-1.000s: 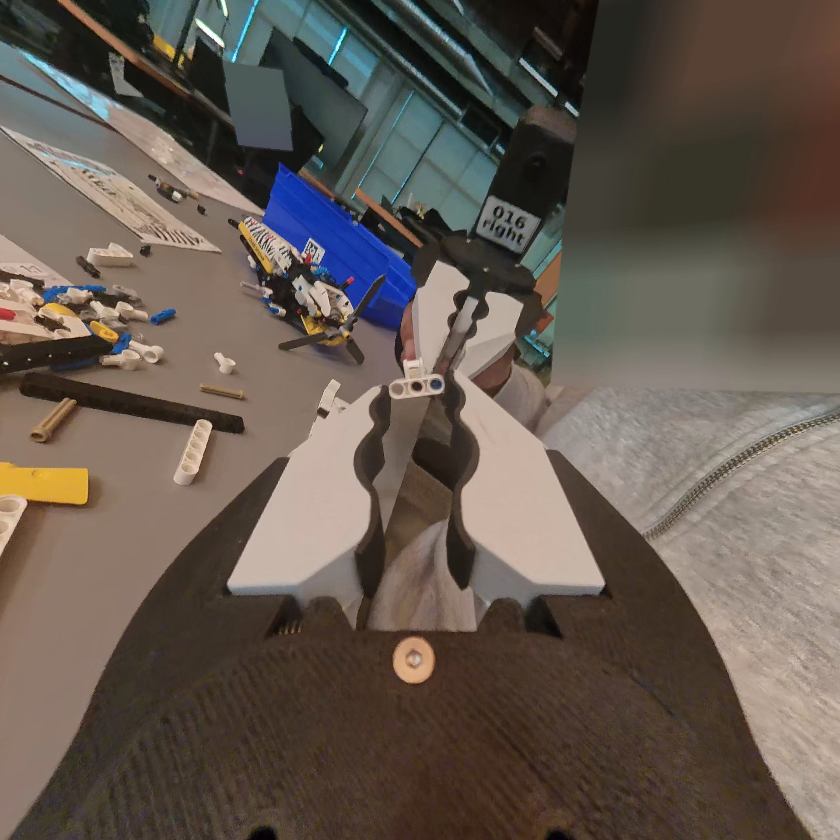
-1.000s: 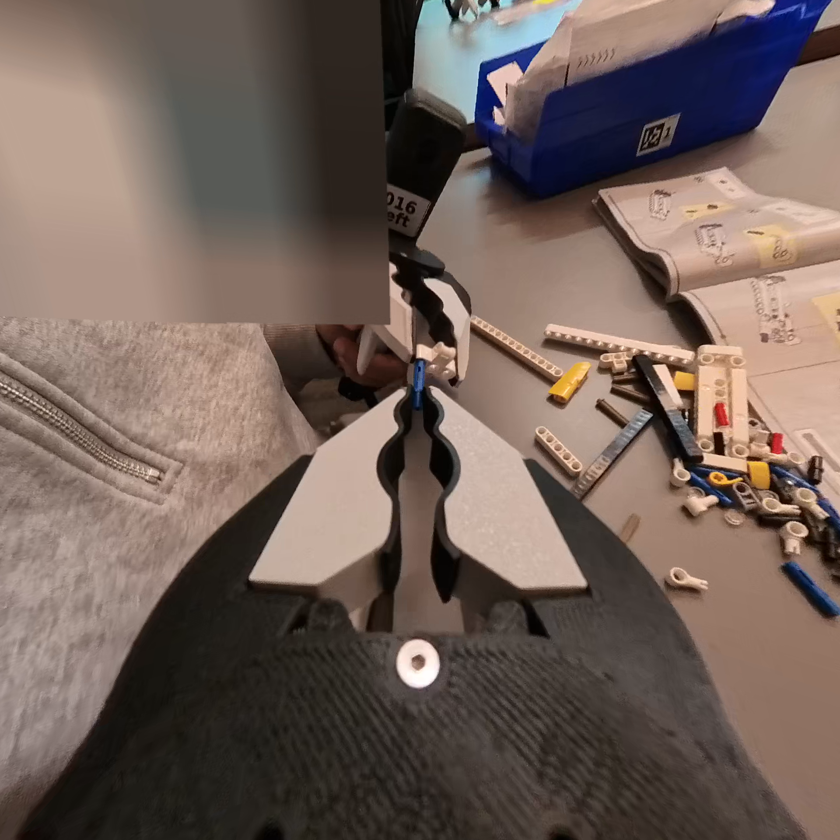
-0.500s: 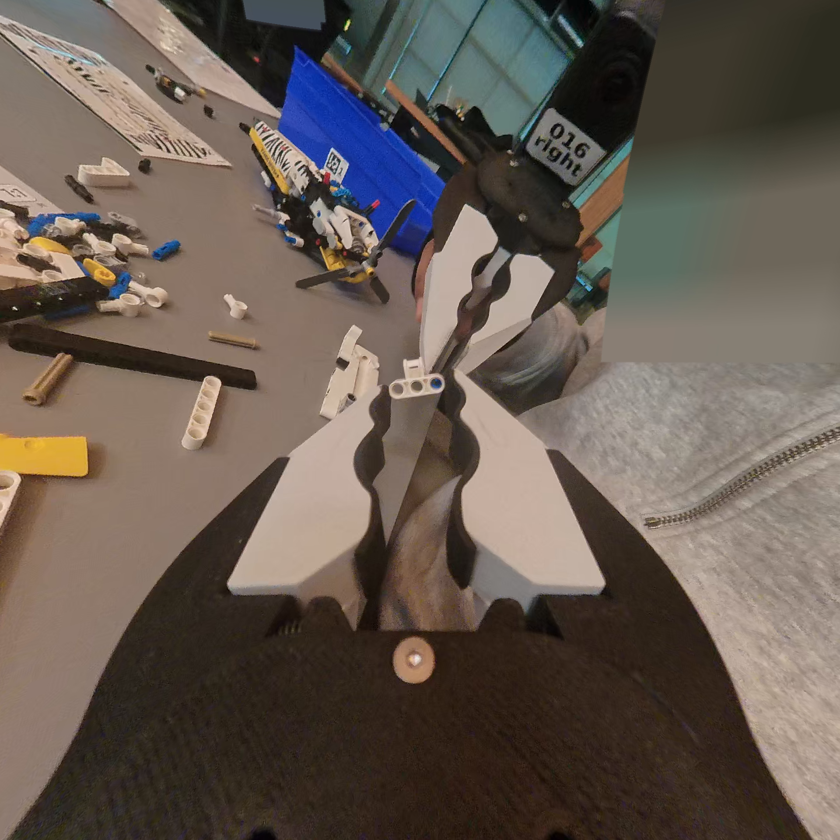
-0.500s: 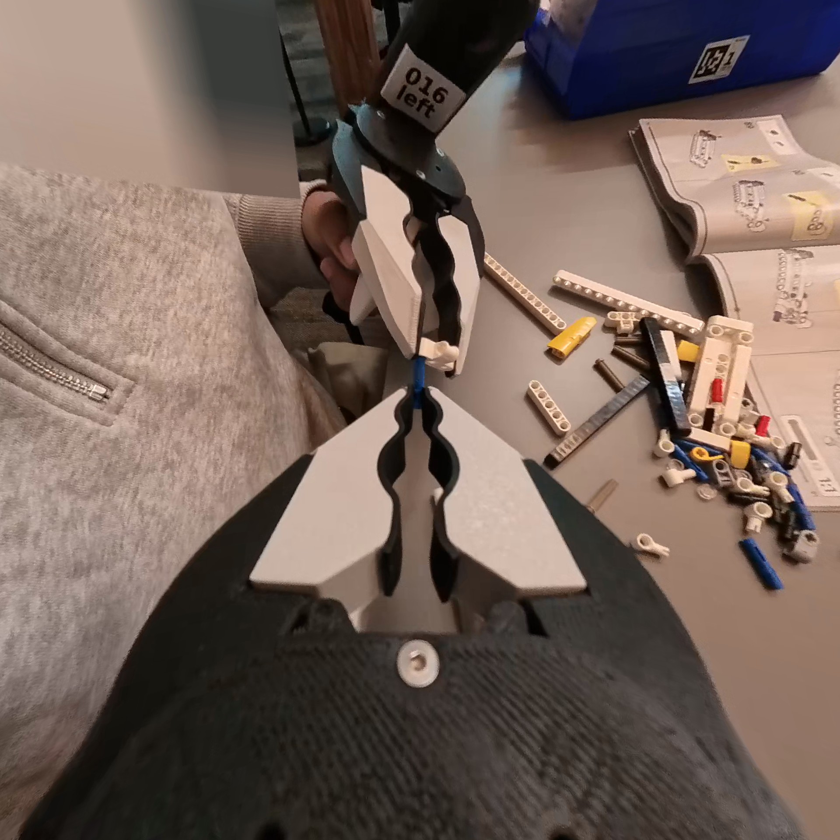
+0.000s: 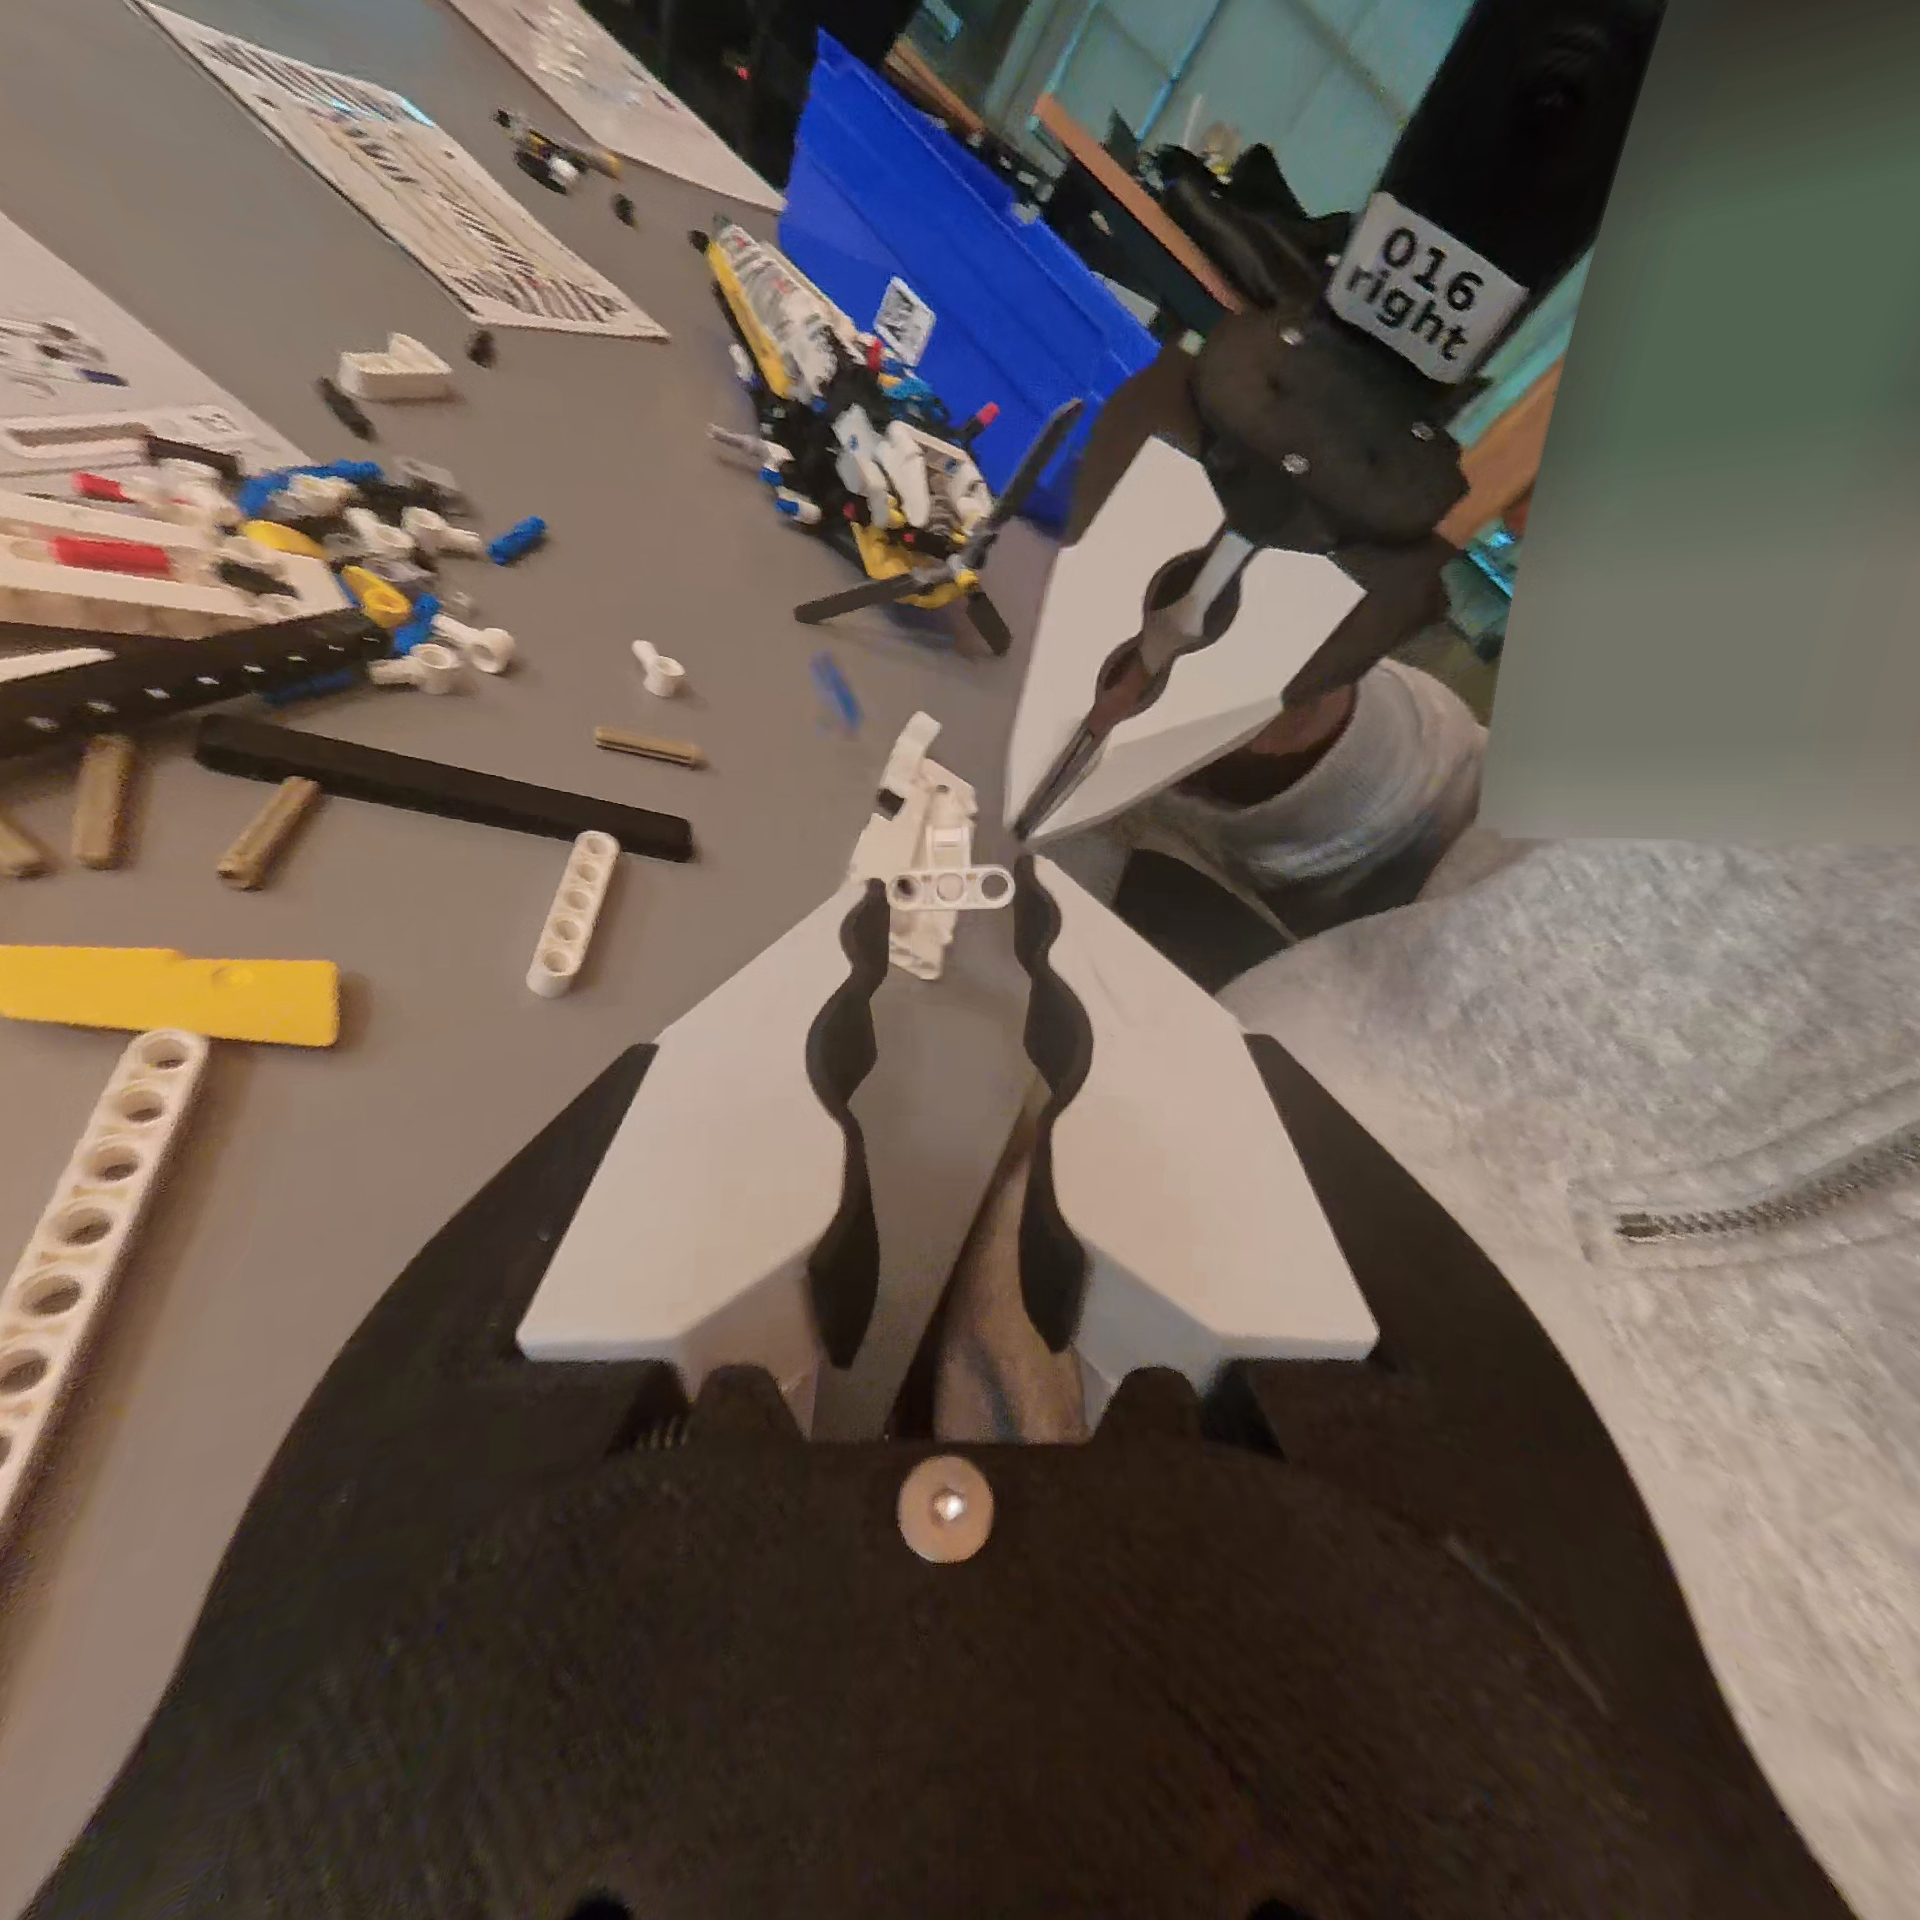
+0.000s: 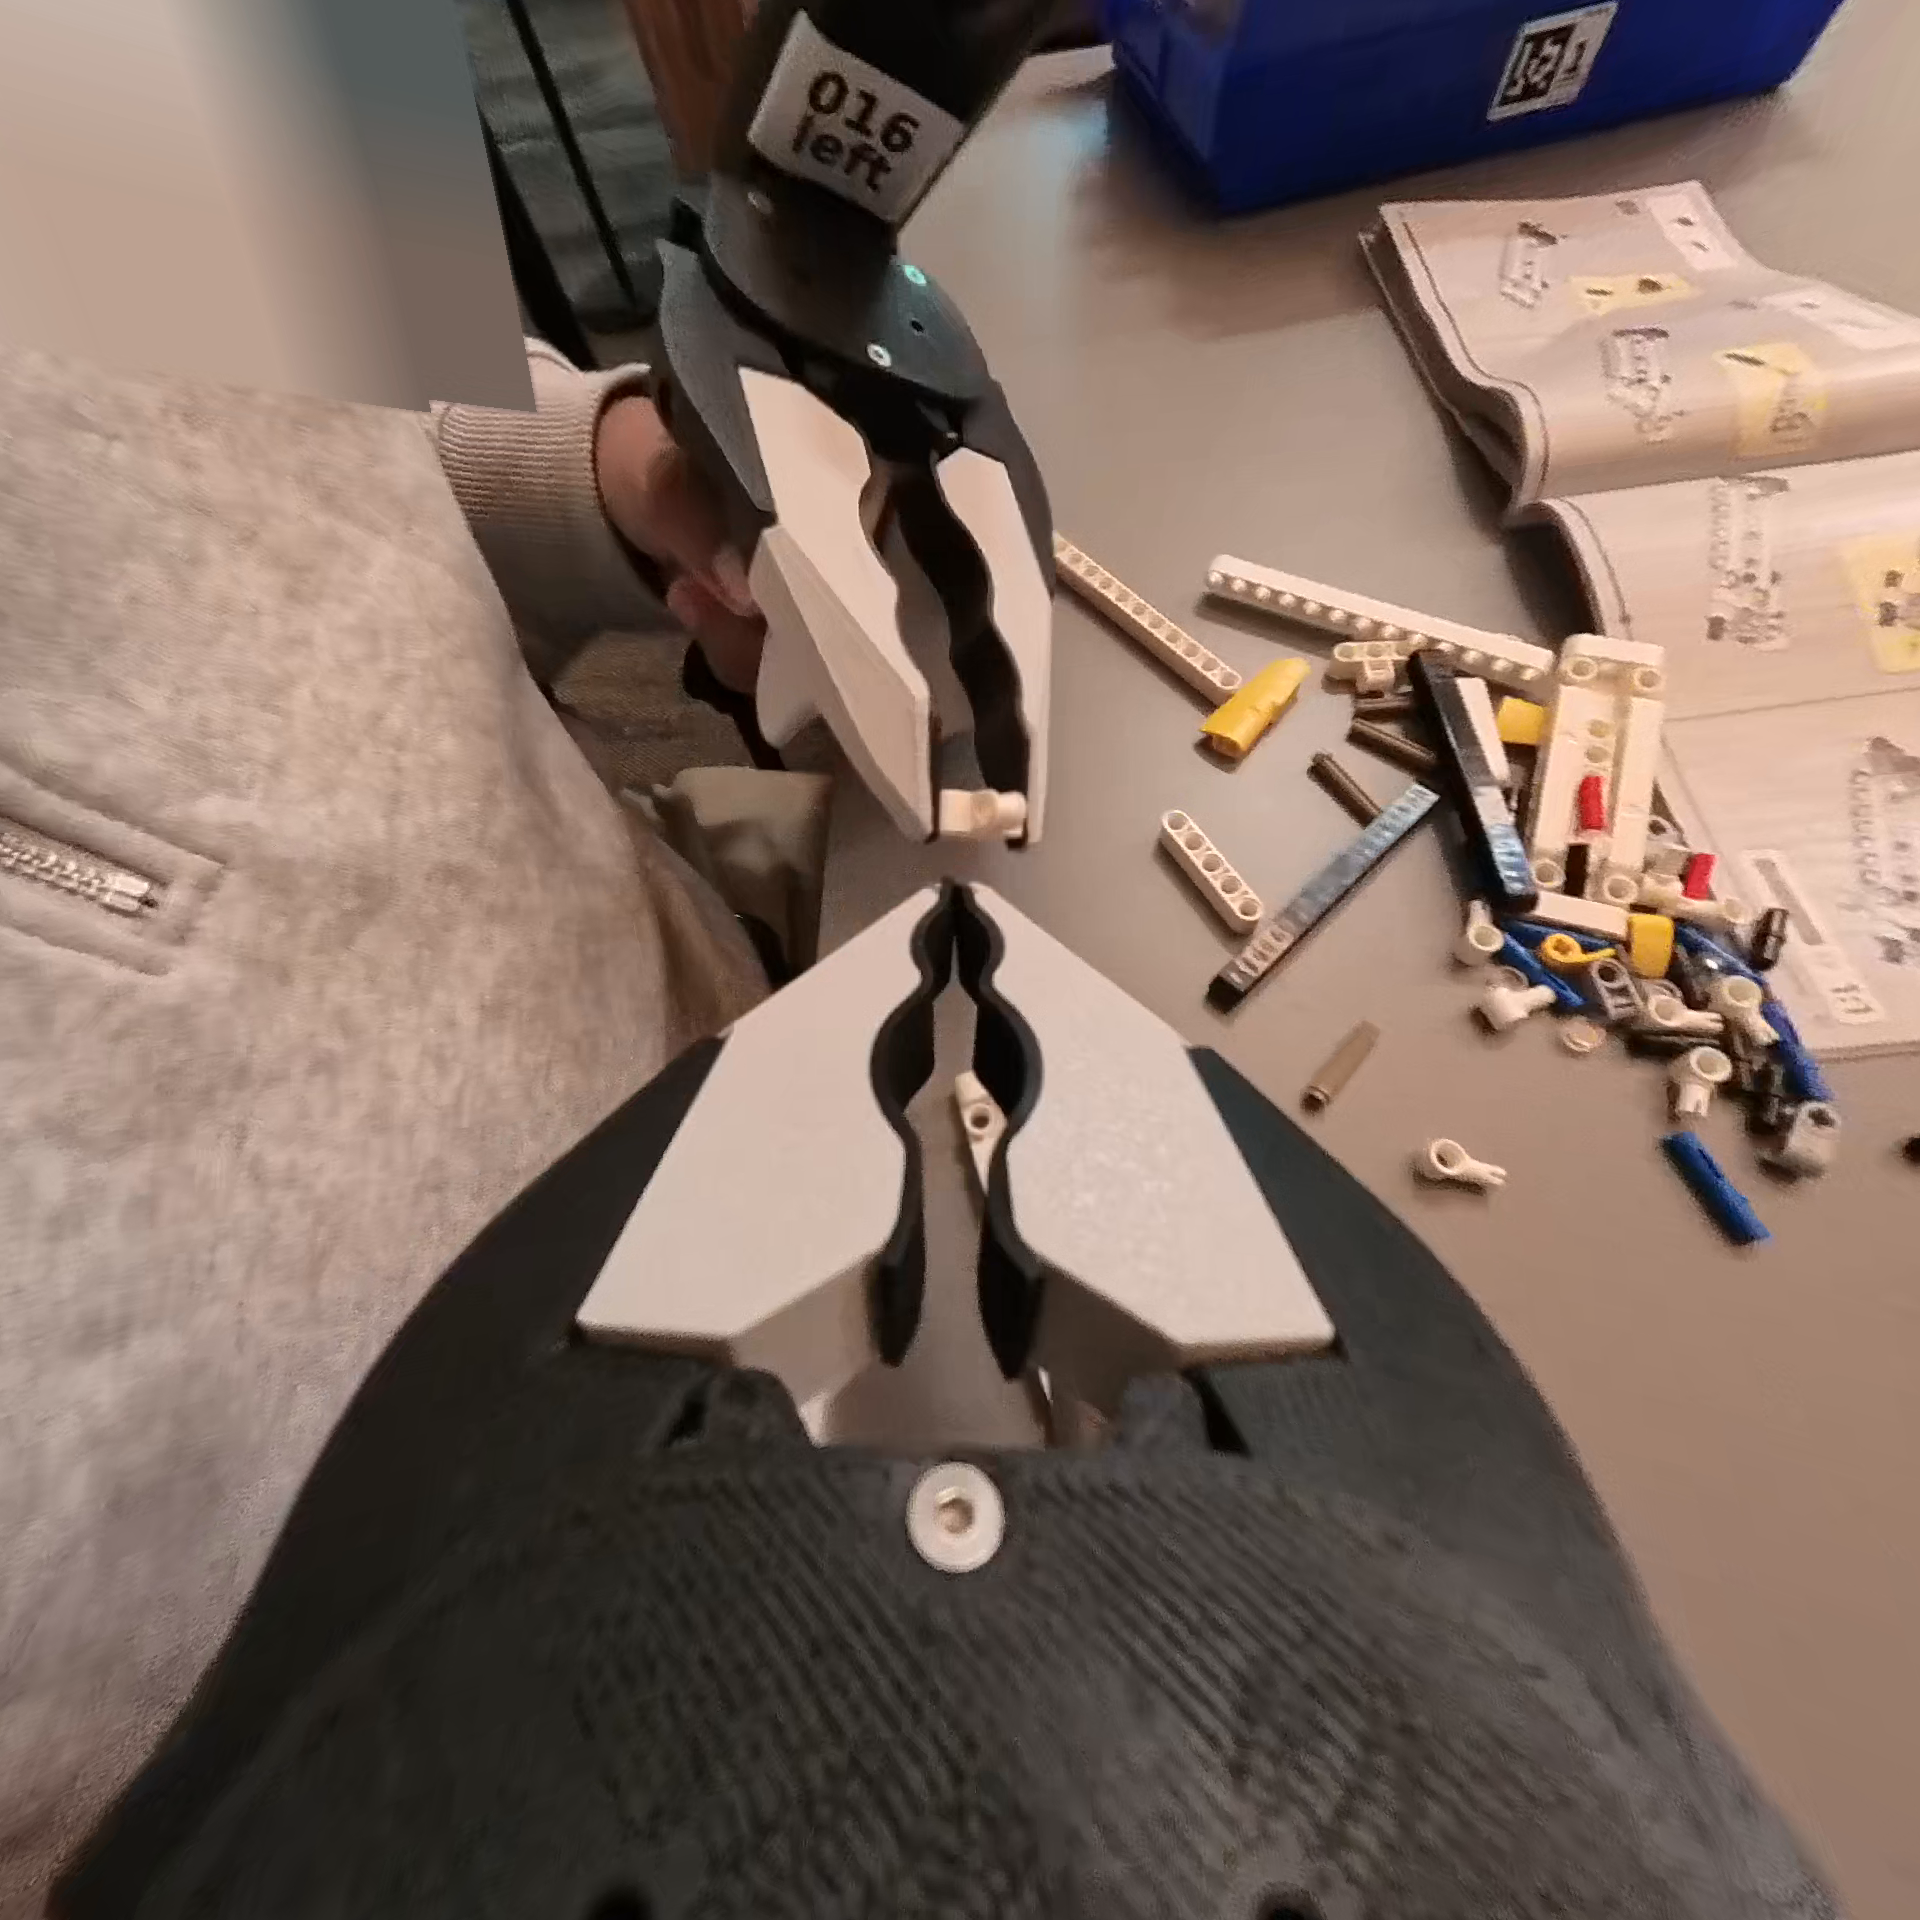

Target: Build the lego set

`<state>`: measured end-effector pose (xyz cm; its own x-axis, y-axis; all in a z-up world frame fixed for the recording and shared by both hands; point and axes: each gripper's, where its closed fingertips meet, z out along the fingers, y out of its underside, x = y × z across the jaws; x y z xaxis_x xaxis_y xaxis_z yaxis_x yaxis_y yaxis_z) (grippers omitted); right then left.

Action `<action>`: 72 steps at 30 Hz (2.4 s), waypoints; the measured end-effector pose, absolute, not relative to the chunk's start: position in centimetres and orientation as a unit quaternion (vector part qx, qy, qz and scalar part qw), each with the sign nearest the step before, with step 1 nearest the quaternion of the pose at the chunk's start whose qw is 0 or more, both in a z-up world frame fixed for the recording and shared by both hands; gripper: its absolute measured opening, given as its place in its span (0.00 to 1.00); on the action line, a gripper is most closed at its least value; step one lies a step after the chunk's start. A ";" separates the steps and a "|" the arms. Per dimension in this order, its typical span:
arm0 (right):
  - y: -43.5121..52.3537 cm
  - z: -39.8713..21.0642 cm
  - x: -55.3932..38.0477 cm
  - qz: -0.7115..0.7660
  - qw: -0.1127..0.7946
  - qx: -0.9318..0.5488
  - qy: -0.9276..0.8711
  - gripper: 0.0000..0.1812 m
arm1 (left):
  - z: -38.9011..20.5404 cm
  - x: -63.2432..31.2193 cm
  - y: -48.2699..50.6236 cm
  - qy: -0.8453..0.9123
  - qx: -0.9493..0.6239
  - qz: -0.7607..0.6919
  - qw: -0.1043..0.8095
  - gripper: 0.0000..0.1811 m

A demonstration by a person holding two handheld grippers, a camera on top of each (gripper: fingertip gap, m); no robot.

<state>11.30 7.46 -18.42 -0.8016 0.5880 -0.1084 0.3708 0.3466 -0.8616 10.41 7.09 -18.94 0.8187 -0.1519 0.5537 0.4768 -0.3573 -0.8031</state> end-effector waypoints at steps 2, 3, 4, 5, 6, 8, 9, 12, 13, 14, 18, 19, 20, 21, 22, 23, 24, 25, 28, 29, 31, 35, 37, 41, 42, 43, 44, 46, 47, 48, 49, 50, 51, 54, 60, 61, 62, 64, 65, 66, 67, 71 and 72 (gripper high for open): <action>9.0 -18.3 10.8 0.488 0.135 -0.322 -0.800 0.00 | -18.8 9.8 7.0 -0.118 -0.770 -0.272 0.564 0.13; 10.1 -18.1 10.6 0.484 0.153 -0.338 -0.792 0.00 | -18.7 9.4 7.0 -0.126 -0.766 -0.265 0.572 0.13; 11.2 -17.7 10.5 0.484 0.172 -0.356 -0.781 0.00 | -18.6 9.1 7.0 -0.131 -0.762 -0.259 0.579 0.13; 12.3 -17.1 10.5 0.486 0.190 -0.373 -0.767 0.00 | -18.6 8.8 7.0 -0.137 -0.763 -0.248 0.581 0.13; 13.4 -16.6 10.7 0.486 0.209 -0.391 -0.753 0.00 | -18.7 8.3 7.1 -0.144 -0.764 -0.230 0.585 0.13; 15.2 -15.8 11.2 0.486 0.241 -0.421 -0.727 0.00 | -18.5 8.1 7.4 -0.140 -0.765 -0.205 0.594 0.13; 15.6 -15.6 11.6 0.490 0.249 -0.431 -0.715 0.00 | -18.3 8.3 7.6 -0.135 -0.763 -0.206 0.597 0.13; 15.1 -15.5 12.4 0.509 0.257 -0.446 -0.690 0.03 | -17.2 9.5 8.4 -0.134 -0.737 -0.262 0.609 0.13; 14.4 -15.7 12.5 0.514 0.256 -0.446 -0.687 0.05 | -16.8 9.7 8.6 -0.138 -0.724 -0.282 0.614 0.13; 13.8 -16.0 12.5 0.515 0.253 -0.448 -0.685 0.06 | -16.5 9.9 8.9 -0.142 -0.713 -0.295 0.620 0.13; 11.1 -15.9 12.4 0.564 0.209 -0.456 -0.656 0.10 | -15.7 10.6 9.3 -0.122 -0.701 -0.243 0.660 0.13; 10.7 -15.5 12.4 0.585 0.197 -0.459 -0.638 0.11 | -15.6 10.8 9.2 -0.111 -0.702 -0.216 0.670 0.13; 10.5 -15.1 12.3 0.605 0.185 -0.465 -0.620 0.12 | -15.4 11.0 9.2 -0.100 -0.701 -0.194 0.679 0.13; 10.3 -14.9 12.3 0.622 0.168 -0.470 -0.603 0.13 | -15.2 11.3 9.2 -0.091 -0.698 -0.179 0.688 0.13; 10.1 -14.8 12.3 0.636 0.149 -0.475 -0.589 0.15 | -14.9 11.5 9.1 -0.083 -0.693 -0.172 0.695 0.13; 9.9 -14.8 12.3 0.646 0.130 -0.481 -0.578 0.16 | -14.6 11.9 9.1 -0.077 -0.687 -0.170 0.702 0.13; 9.6 -14.9 12.3 0.655 0.110 -0.485 -0.568 0.17 | -14.4 12.2 9.0 -0.070 -0.683 -0.171 0.706 0.13; 9.3 -14.9 12.3 0.664 0.090 -0.488 -0.559 0.18 | -14.2 12.6 9.0 -0.062 -0.681 -0.170 0.710 0.13; 8.8 -14.6 12.6 0.694 0.033 -0.491 -0.525 0.18 | -13.7 12.9 8.7 -0.047 -0.669 -0.147 0.727 0.13; 8.6 -14.5 12.7 0.702 0.014 -0.490 -0.517 0.18 | -13.6 13.0 8.6 -0.039 -0.668 -0.141 0.729 0.13; 8.3 -14.5 13.0 0.712 -0.018 -0.488 -0.505 0.18 | -13.6 13.2 8.4 -0.025 -0.669 -0.130 0.731 0.13; 8.7 -13.4 13.2 0.742 -0.061 -0.480 -0.465 0.17 | -13.7 14.0 8.2 0.002 -0.672 -0.129 0.729 0.12; 8.4 -13.7 13.4 0.733 -0.075 -0.484 -0.472 0.15 | -13.6 14.7 8.2 0.020 -0.671 -0.126 0.730 0.12; 7.2 -13.4 14.3 0.733 -0.138 -0.471 -0.471 0.18 | -14.1 16.0 8.6 0.054 -0.681 -0.106 0.722 0.12; 6.9 -13.5 14.5 0.730 -0.151 -0.470 -0.473 0.15 | -14.1 16.2 8.6 0.055 -0.680 -0.103 0.724 0.12; 6.8 -13.6 14.6 0.728 -0.158 -0.470 -0.473 0.10 | -14.2 16.2 8.7 0.054 -0.681 -0.101 0.723 0.12; 6.9 -13.6 14.7 0.727 -0.164 -0.471 -0.471 0.09 | -14.2 16.2 8.7 0.053 -0.682 -0.103 0.722 0.12; 7.3 -13.7 14.8 0.725 -0.163 -0.475 -0.471 0.09 | -14.3 16.0 8.8 0.041 -0.685 -0.108 0.719 0.12; 7.7 -13.6 14.8 0.724 -0.156 -0.478 -0.473 0.08 | -14.4 15.7 8.9 0.031 -0.687 -0.111 0.718 0.13; 8.3 -13.6 14.9 0.720 -0.143 -0.484 -0.477 0.08 | -14.5 15.3 9.0 0.019 -0.689 -0.114 0.715 0.15; 9.2 -13.8 15.0 0.709 -0.121 -0.495 -0.488 0.08 | -14.5 14.8 9.0 0.005 -0.690 -0.119 0.714 0.16; 10.2 -14.5 15.2 0.685 -0.089 -0.511 -0.512 0.08 | -14.5 14.4 8.9 -0.007 -0.688 -0.127 0.715 0.16; 11.4 -15.6 15.5 0.644 -0.047 -0.529 -0.551 0.08 | -14.5 14.1 8.8 -0.015 -0.685 -0.138 0.715 0.16; 16.3 -20.6 16.9 0.441 0.100 -0.565 -0.690 0.08 | -14.6 13.3 8.8 -0.035 -0.682 -0.150 0.715 0.16; 18.9 -24.0 18.0 0.250 0.190 -0.500 -0.807 0.09 | -14.9 12.7 8.9 -0.051 -0.683 -0.156 0.712 0.17; 18.8 -24.4 17.9 0.235 0.193 -0.488 -0.818 0.09 | -14.8 12.6 8.9 -0.053 -0.683 -0.154 0.712 0.17; 18.6 -24.5 17.8 0.228 0.198 -0.476 -0.826 0.09 | -14.8 12.5 8.9 -0.054 -0.683 -0.151 0.712 0.17; 18.4 -24.5 17.4 0.218 0.206 -0.461 -0.835 0.09 | -14.9 12.3 8.8 -0.054 -0.684 -0.147 0.712 0.17; 18.4 -24.5 17.4 0.213 0.205 -0.458 -0.838 0.09 | -14.9 12.2 8.8 -0.055 -0.684 -0.145 0.712 0.17; 18.4 -24.4 17.3 0.212 0.203 -0.458 -0.839 0.09 | -14.9 12.1 8.7 -0.057 -0.684 -0.146 0.713 0.17; 18.3 -24.3 17.3 0.214 0.198 -0.459 -0.839 0.09 | -14.9 12.0 8.6 -0.058 -0.683 -0.148 0.713 0.17; 18.1 -23.2 17.1 0.245 0.179 -0.475 -0.826 0.15 | -14.8 11.8 8.4 -0.064 -0.678 -0.159 0.715 0.17; 18.1 -22.7 17.0 0.252 0.180 -0.477 -0.823 0.15 | -14.7 11.7 8.3 -0.065 -0.677 -0.160 0.716 0.17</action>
<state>17.02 18.09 -22.70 -0.4808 0.8750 0.0559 0.6937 0.4186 -0.5861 11.68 8.33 -14.72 0.9405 -0.1411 0.3090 0.3164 0.0328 -0.9481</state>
